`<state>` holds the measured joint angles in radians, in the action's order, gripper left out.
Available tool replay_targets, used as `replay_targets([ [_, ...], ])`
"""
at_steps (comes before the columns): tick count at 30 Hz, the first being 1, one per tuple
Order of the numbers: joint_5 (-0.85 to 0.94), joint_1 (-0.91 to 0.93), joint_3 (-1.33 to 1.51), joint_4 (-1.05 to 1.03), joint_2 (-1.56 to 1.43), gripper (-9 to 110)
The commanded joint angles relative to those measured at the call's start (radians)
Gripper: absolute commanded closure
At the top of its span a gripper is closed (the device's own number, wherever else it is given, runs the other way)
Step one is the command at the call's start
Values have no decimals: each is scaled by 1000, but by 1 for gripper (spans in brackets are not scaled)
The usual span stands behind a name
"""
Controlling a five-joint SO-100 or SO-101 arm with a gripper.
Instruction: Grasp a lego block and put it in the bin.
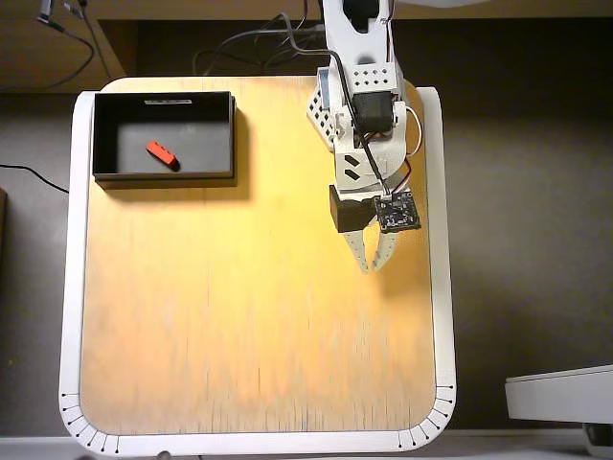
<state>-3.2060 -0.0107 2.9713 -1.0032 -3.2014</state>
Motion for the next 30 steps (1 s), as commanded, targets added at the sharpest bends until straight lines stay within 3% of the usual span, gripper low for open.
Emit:
replay_targets([
  [1,37,-17,66,34,-71,101],
  [14,60,-25,202,17,-95,101],
  [21,25,-29,202,-160,-95,101],
  [30,129,-29,202,-273,-97,101],
])
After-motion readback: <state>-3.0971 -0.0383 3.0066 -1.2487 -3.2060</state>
